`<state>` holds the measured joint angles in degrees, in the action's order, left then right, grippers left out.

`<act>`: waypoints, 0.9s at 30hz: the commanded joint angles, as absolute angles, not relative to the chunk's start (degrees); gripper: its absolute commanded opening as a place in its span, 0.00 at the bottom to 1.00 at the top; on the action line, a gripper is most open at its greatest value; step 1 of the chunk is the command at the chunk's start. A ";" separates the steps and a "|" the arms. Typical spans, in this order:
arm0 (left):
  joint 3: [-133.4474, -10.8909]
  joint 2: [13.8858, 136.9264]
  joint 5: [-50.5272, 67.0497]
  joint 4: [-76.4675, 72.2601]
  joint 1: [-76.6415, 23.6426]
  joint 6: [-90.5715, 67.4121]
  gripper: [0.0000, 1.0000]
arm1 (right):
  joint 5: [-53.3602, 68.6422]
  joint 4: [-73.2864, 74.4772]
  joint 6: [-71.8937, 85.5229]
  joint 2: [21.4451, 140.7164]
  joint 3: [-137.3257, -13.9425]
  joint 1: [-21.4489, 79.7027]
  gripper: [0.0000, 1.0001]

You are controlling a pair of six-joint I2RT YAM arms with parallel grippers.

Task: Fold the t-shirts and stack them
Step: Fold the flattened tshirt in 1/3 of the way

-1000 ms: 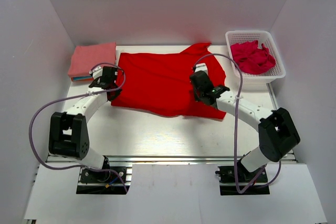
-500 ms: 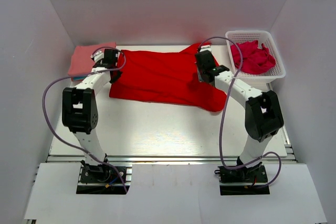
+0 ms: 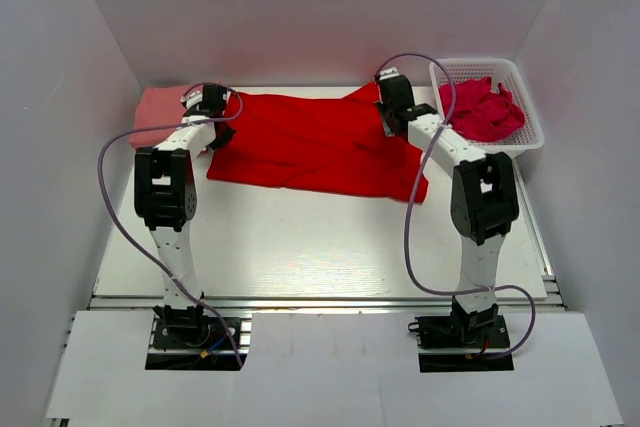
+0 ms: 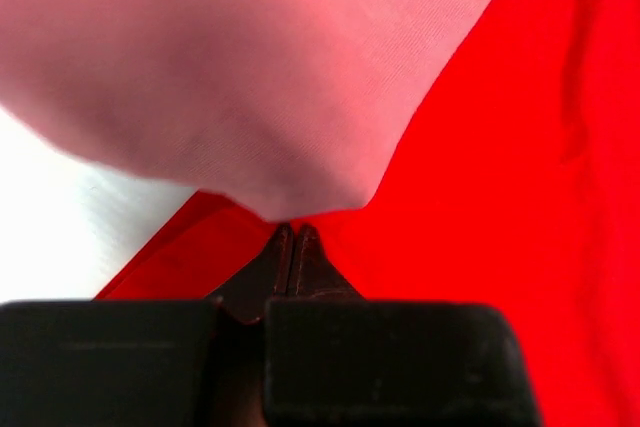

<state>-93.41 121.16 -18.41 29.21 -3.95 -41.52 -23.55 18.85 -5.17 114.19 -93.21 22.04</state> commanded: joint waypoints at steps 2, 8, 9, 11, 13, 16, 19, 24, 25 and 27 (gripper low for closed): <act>-97.12 121.98 -17.92 30.93 -3.69 -40.34 0.00 | -20.22 17.22 -12.12 119.68 -100.54 20.13 0.00; -98.35 122.52 -19.42 30.86 -3.69 -40.34 0.27 | -20.12 17.15 -12.66 127.78 -109.59 18.72 0.01; -98.35 122.52 -19.42 30.15 -3.69 -40.34 0.43 | -20.74 16.88 -12.57 128.40 -110.82 18.63 0.18; -98.96 122.52 -18.11 30.15 -3.69 -40.34 0.89 | -21.09 16.53 -10.83 131.56 -114.68 18.37 0.41; -98.96 121.90 -17.15 28.75 -3.69 -39.20 1.00 | -21.44 16.96 -9.50 133.24 -117.40 18.11 0.69; -98.18 119.19 -13.38 24.36 -3.69 -35.87 1.00 | -21.53 17.75 -6.95 132.98 -118.92 18.19 0.83; -97.04 116.90 -9.86 20.31 -4.74 -33.32 1.00 | -19.70 17.84 -3.17 129.12 -115.77 18.19 0.89; -94.31 113.65 -5.63 17.58 -4.75 -31.64 1.00 | -12.14 17.84 5.17 119.98 -101.28 17.93 0.89; -93.35 112.69 -4.23 16.62 -4.75 -31.64 1.00 | -10.65 17.58 6.58 117.27 -99.77 18.02 0.89; -92.03 112.15 -2.38 15.04 -5.27 -30.24 1.00 | -2.57 15.57 7.56 115.85 -93.88 18.11 0.89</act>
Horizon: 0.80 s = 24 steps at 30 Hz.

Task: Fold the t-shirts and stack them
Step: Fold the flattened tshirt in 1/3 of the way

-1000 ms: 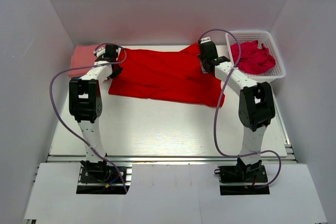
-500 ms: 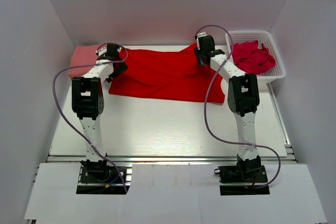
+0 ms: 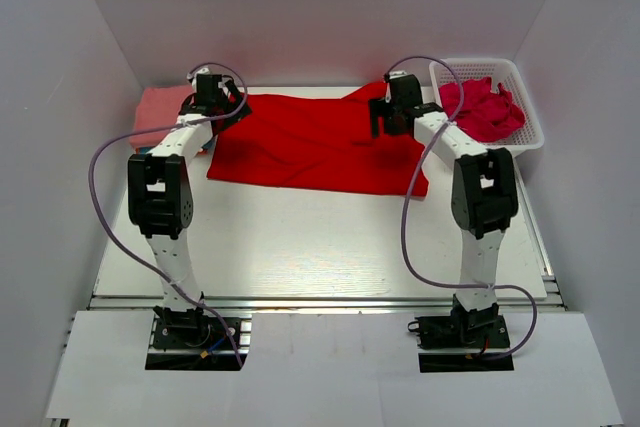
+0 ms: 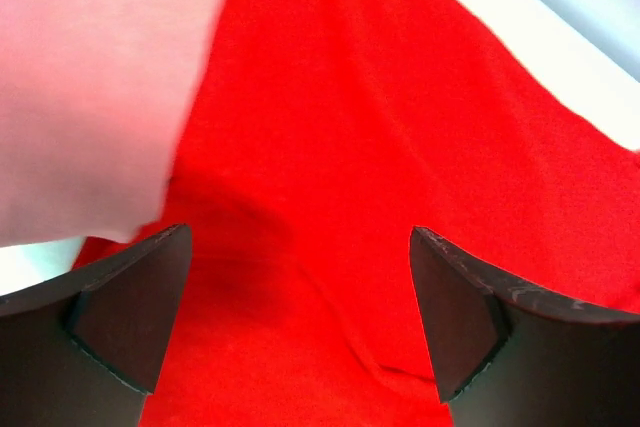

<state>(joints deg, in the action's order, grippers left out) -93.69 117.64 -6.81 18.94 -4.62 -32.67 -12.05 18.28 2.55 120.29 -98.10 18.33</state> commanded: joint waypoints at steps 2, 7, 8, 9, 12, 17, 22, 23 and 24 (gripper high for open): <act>-89.74 110.66 1.57 13.80 -5.27 -28.23 1.00 | 2.51 13.29 9.22 114.78 -90.29 18.11 0.89; -81.75 108.38 6.94 10.55 -7.11 -25.75 1.00 | 6.41 12.22 9.93 118.47 -93.24 18.11 0.89; -80.87 108.37 6.94 10.55 -7.64 -25.75 1.00 | 6.85 11.87 10.28 120.65 -93.86 18.02 0.89; -79.38 108.37 6.25 10.55 -7.65 -25.75 1.00 | 7.99 11.87 10.46 121.54 -95.26 18.10 0.89; -76.04 107.84 6.24 10.55 -8.26 -26.37 1.00 | 9.05 12.39 12.21 125.24 -99.04 17.84 0.89; -72.87 106.79 5.71 11.25 -8.26 -25.75 1.00 | 12.03 8.54 13.97 128.75 -100.19 17.58 0.85; -71.72 106.17 3.87 12.91 -8.26 -26.37 1.00 | 14.94 8.35 16.25 132.10 -102.92 17.67 0.60; -71.72 106.17 2.48 13.44 -8.26 -26.37 1.00 | 15.90 7.65 16.61 132.45 -103.01 17.49 0.54; -71.72 106.17 2.46 14.23 -8.26 -26.37 1.00 | 16.08 6.60 17.22 132.36 -102.92 17.66 0.49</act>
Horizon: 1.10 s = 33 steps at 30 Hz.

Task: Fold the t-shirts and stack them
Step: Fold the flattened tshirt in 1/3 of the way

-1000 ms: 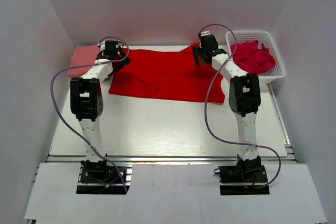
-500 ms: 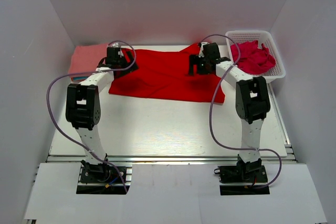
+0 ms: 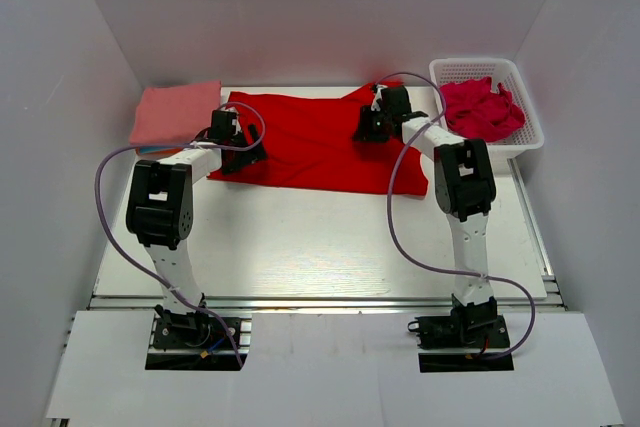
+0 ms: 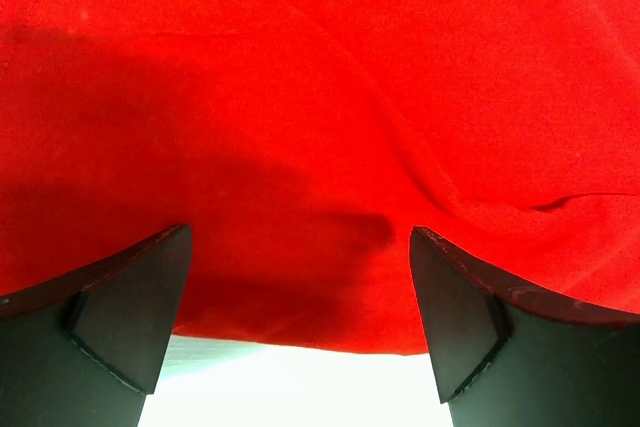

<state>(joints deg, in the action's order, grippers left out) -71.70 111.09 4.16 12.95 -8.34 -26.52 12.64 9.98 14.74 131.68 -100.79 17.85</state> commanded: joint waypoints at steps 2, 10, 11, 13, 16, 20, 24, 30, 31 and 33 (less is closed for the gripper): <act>-71.20 106.69 1.32 14.24 -8.26 -26.37 1.00 | 15.13 5.45 17.14 131.93 -102.48 17.93 0.39; -70.66 107.75 1.32 15.29 -8.26 -25.84 1.00 | 13.01 0.97 17.84 133.22 -104.41 17.93 0.24; -70.66 107.75 1.32 15.29 -8.26 -25.84 1.00 | 13.09 1.14 17.84 134.20 -105.63 18.02 0.26; -70.66 107.75 0.80 16.60 -8.26 -25.84 1.00 | 14.67 2.72 18.19 138.83 -111.78 18.02 0.26; -71.19 107.75 0.18 18.01 -7.65 -25.32 1.00 | 16.43 5.35 18.81 144.30 -120.04 18.02 0.27; -71.19 106.44 -1.58 18.72 -7.65 -25.31 1.00 | 17.40 3.70 18.20 145.03 -122.96 17.75 0.39; -71.72 104.77 -2.11 19.34 -7.65 -24.79 1.00 | 16.79 4.83 14.86 140.13 -121.47 17.75 0.90; -72.24 101.69 -3.43 18.11 -7.65 -24.26 1.00 | 11.87 -2.86 12.31 122.03 -99.80 17.67 0.90; -72.25 100.82 -3.95 18.11 -7.65 -24.26 1.00 | 11.00 -3.42 12.30 118.43 -97.93 17.75 0.90; -73.38 100.81 -3.96 16.71 -7.65 -23.73 1.00 | 8.80 -4.65 11.52 112.72 -91.68 17.58 0.90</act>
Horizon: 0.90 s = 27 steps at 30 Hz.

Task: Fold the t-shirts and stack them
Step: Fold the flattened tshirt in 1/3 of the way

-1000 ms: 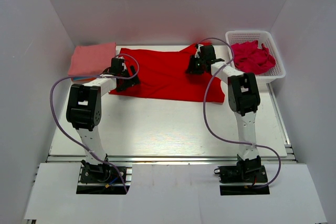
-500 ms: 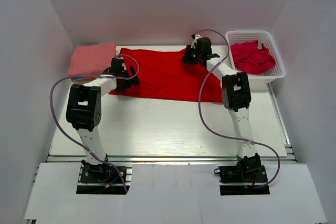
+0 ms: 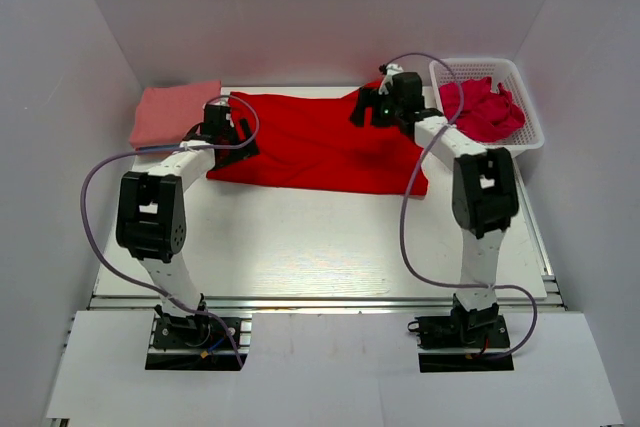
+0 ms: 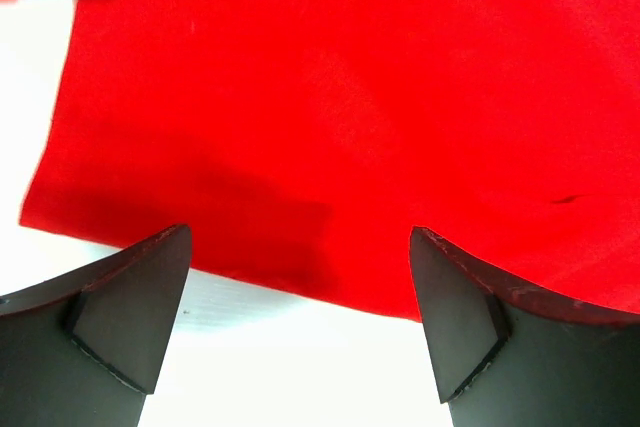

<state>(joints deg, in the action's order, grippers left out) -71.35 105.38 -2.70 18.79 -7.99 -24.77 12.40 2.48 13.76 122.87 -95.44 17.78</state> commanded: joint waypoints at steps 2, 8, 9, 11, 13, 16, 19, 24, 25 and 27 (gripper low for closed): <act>-74.17 100.81 -3.96 16.70 -7.65 -23.73 1.00 | 5.98 -3.52 11.69 110.66 -87.99 17.67 0.90; -76.02 104.58 -2.55 16.17 -7.12 -23.20 1.00 | 0.26 -0.09 15.81 104.25 -78.50 17.05 0.90; -76.81 106.24 -2.55 16.17 -7.12 -23.20 1.00 | 0.35 -0.09 16.60 104.24 -75.53 16.96 0.90; -77.95 108.18 -2.55 16.17 -7.12 -23.20 1.00 | 1.31 1.67 17.40 104.76 -74.10 16.44 0.90; -80.06 111.52 -0.62 18.18 -7.12 -23.20 1.00 | 3.86 3.15 18.54 107.12 -73.30 15.91 0.90; -81.30 114.07 0.62 19.59 -7.12 -23.20 1.00 | 6.85 5.53 19.77 109.76 -73.92 15.30 0.90; -79.73 115.22 -0.52 20.21 -7.12 -23.20 1.00 | 10.36 6.24 20.13 111.27 -72.25 14.15 0.90; -68.94 112.08 -0.01 20.31 -7.12 -24.25 1.00 | 11.77 6.42 22.33 107.76 -63.66 12.66 0.90; -68.91 111.36 0.00 20.30 -7.12 -25.39 1.00 | 11.95 5.98 22.24 107.14 -60.94 12.57 0.90; -64.35 109.61 0.62 23.20 -7.12 -25.40 1.00 | 14.05 6.59 20.67 104.17 -58.55 12.57 0.90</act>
<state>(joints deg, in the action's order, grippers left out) -71.05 111.28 -0.71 14.46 -7.46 -23.81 10.94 1.52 20.82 106.89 -63.22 12.80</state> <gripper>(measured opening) 0.995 0.903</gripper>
